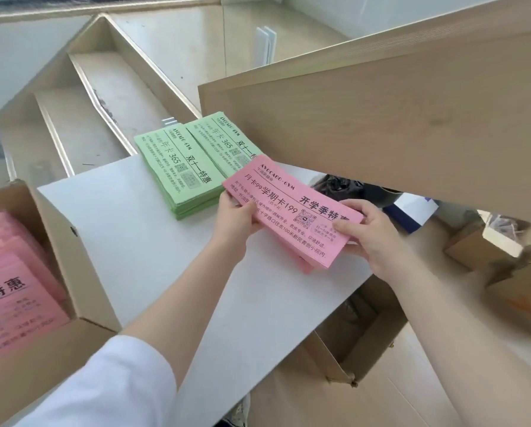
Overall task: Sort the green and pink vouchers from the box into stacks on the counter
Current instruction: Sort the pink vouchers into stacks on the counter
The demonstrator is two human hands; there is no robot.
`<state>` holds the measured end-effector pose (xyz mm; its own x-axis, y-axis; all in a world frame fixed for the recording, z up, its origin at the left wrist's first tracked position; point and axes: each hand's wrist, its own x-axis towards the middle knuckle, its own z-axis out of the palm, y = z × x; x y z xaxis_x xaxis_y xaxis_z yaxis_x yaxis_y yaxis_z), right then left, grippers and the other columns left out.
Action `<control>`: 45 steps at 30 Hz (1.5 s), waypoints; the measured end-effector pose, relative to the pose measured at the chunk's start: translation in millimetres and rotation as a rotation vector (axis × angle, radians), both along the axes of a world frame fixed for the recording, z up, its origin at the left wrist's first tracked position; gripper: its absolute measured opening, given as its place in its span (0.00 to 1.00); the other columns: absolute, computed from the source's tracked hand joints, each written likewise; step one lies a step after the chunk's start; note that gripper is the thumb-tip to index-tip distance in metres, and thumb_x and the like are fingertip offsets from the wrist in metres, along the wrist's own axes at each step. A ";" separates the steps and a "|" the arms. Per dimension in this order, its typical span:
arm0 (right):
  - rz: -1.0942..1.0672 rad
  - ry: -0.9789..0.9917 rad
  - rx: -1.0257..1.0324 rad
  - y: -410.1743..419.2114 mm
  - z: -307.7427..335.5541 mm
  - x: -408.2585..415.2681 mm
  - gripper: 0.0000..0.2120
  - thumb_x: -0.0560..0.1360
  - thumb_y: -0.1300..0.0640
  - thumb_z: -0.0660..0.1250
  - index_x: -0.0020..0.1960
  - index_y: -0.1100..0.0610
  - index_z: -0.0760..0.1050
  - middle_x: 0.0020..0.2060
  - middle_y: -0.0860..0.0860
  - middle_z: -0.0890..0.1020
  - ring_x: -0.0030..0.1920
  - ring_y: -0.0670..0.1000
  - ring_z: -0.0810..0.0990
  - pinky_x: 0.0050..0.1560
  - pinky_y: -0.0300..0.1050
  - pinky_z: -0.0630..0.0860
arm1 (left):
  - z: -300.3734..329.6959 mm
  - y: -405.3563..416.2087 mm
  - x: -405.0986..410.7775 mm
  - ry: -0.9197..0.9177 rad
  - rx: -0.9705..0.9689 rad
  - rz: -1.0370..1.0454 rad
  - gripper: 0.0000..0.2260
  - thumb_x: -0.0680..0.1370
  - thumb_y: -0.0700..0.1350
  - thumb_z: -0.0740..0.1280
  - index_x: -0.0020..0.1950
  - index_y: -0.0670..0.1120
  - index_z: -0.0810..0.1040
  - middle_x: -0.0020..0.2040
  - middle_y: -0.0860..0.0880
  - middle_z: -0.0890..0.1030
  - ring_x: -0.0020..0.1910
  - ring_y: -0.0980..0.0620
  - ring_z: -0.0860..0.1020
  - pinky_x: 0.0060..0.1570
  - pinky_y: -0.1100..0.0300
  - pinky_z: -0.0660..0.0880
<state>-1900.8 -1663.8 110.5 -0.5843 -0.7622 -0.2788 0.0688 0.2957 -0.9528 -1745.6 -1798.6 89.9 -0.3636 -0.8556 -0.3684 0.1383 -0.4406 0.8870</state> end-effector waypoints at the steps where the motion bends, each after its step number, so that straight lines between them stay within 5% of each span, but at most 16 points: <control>1: 0.000 0.041 0.017 -2.1 -0.6 -4.8 0.17 0.73 0.69 0.66 0.60 0.61 0.70 0.52 0.58 0.81 0.45 0.53 0.83 0.35 0.45 0.82 | -1.2 -3.9 -5.8 -0.016 -0.010 -0.018 0.12 0.78 0.32 0.56 0.59 0.44 0.67 0.54 0.45 0.79 0.47 0.47 0.81 0.35 0.59 0.81; 7: 0.092 0.389 0.269 -10.1 -19.5 -16.7 0.13 0.69 0.60 0.73 0.49 0.49 0.73 0.50 0.51 0.81 0.49 0.53 0.82 0.52 0.58 0.78 | -20.1 -18.8 -26.2 -0.207 -0.098 -0.058 0.13 0.78 0.35 0.58 0.62 0.43 0.70 0.57 0.46 0.78 0.56 0.46 0.78 0.55 0.49 0.77; 9: 0.112 0.433 0.305 -10.9 -22.7 -15.4 0.13 0.69 0.59 0.73 0.49 0.50 0.73 0.50 0.50 0.82 0.48 0.51 0.81 0.53 0.52 0.78 | -23.6 -20.2 -27.8 -0.280 -0.149 -0.054 0.12 0.78 0.36 0.59 0.61 0.43 0.70 0.58 0.47 0.78 0.57 0.47 0.77 0.59 0.50 0.74; 12: 0.182 0.571 0.340 -11.7 -20.7 -16.0 0.15 0.71 0.56 0.71 0.56 0.54 0.75 0.48 0.45 0.79 0.46 0.44 0.76 0.41 0.26 0.69 | -23.3 -22.1 -30.6 -0.371 -0.249 -0.028 0.13 0.78 0.39 0.59 0.62 0.44 0.69 0.59 0.48 0.77 0.58 0.49 0.75 0.60 0.52 0.72; 15: 0.196 0.682 0.322 -18.0 -19.7 -24.6 0.16 0.74 0.54 0.68 0.60 0.56 0.74 0.50 0.46 0.78 0.49 0.45 0.74 0.42 0.31 0.67 | -27.8 -15.1 -31.1 -0.351 -0.288 -0.028 0.23 0.77 0.44 0.60 0.71 0.43 0.60 0.69 0.46 0.68 0.68 0.49 0.67 0.68 0.49 0.64; 17: 0.194 0.603 0.280 -29.3 -19.1 -31.5 0.17 0.76 0.54 0.64 0.64 0.57 0.73 0.58 0.49 0.78 0.57 0.47 0.75 0.57 0.39 0.69 | -33.5 1.8 -27.8 -0.251 -0.197 -0.042 0.30 0.75 0.51 0.60 0.75 0.49 0.53 0.75 0.50 0.60 0.73 0.52 0.60 0.72 0.49 0.58; 20: 0.278 0.346 0.223 -49.1 -16.5 -36.4 0.19 0.79 0.57 0.59 0.69 0.57 0.68 0.67 0.49 0.72 0.66 0.47 0.71 0.66 0.44 0.66 | -36.7 31.7 -29.0 -0.043 -0.039 -0.024 0.25 0.81 0.45 0.56 0.76 0.49 0.50 0.73 0.54 0.65 0.70 0.56 0.66 0.70 0.55 0.60; 22: 0.360 0.190 0.230 -58.1 -18.1 -36.9 0.19 0.80 0.57 0.57 0.71 0.56 0.65 0.67 0.48 0.70 0.66 0.48 0.71 0.62 0.41 0.67 | -39.0 44.4 -34.9 0.025 -0.009 0.003 0.24 0.82 0.43 0.54 0.76 0.50 0.51 0.72 0.53 0.67 0.68 0.55 0.68 0.70 0.54 0.62; 28: 0.507 -0.105 0.161 -58.4 -23.0 -40.9 0.14 0.82 0.60 0.51 0.62 0.48 0.69 0.49 0.46 0.81 0.43 0.43 0.82 0.38 0.36 0.78 | -42.6 43.6 -53.7 0.097 0.061 0.065 0.24 0.82 0.47 0.53 0.76 0.55 0.47 0.72 0.51 0.67 0.66 0.50 0.71 0.67 0.47 0.66; 34: 0.597 -0.111 0.132 -55.1 -22.2 -43.3 0.16 0.81 0.63 0.51 0.58 0.48 0.72 0.47 0.45 0.83 0.44 0.45 0.83 0.40 0.41 0.78 | -36.4 46.3 -52.1 0.139 0.042 0.064 0.22 0.83 0.45 0.52 0.76 0.54 0.52 0.70 0.50 0.70 0.64 0.51 0.73 0.65 0.50 0.69; 38: 0.538 0.362 0.095 -48.7 -6.0 -39.0 0.15 0.81 0.58 0.57 0.66 0.57 0.69 0.50 0.41 0.78 0.44 0.39 0.76 0.49 0.34 0.71 | -15.3 56.9 -36.0 0.002 -0.033 0.053 0.19 0.83 0.45 0.52 0.74 0.49 0.58 0.72 0.54 0.64 0.64 0.64 0.69 0.63 0.68 0.62; 40: 0.497 0.732 -0.034 -45.6 -0.7 -34.9 0.15 0.79 0.57 0.59 0.65 0.57 0.72 0.58 0.47 0.78 0.53 0.45 0.76 0.56 0.38 0.69 | -5.5 67.3 -20.1 -0.141 -0.067 0.084 0.22 0.82 0.47 0.56 0.75 0.51 0.56 0.71 0.55 0.63 0.71 0.60 0.61 0.65 0.63 0.56; 42: 0.563 0.815 -0.182 -44.1 4.6 -21.1 0.12 0.78 0.58 0.60 0.58 0.57 0.77 0.54 0.50 0.81 0.54 0.47 0.77 0.54 0.40 0.71 | 0.3 76.7 1.1 -0.187 -0.151 0.111 0.17 0.81 0.43 0.57 0.70 0.50 0.65 0.65 0.55 0.71 0.68 0.55 0.67 0.66 0.60 0.61; 45: 0.756 0.723 -0.260 -47.4 12.9 15.6 0.09 0.77 0.62 0.62 0.52 0.56 0.79 0.46 0.46 0.81 0.49 0.47 0.78 0.48 0.36 0.71 | 10.9 91.3 37.2 -0.219 -0.221 0.112 0.10 0.80 0.38 0.57 0.57 0.48 0.75 0.53 0.51 0.80 0.52 0.53 0.79 0.62 0.53 0.72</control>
<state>-1885.2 -1711.3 123.4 0.1018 -0.9808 0.1663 -0.6512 -0.1921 -0.7342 -1708.5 -1707.3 100.9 -0.1953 -0.9538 -0.2282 -0.0295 -0.2269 0.9735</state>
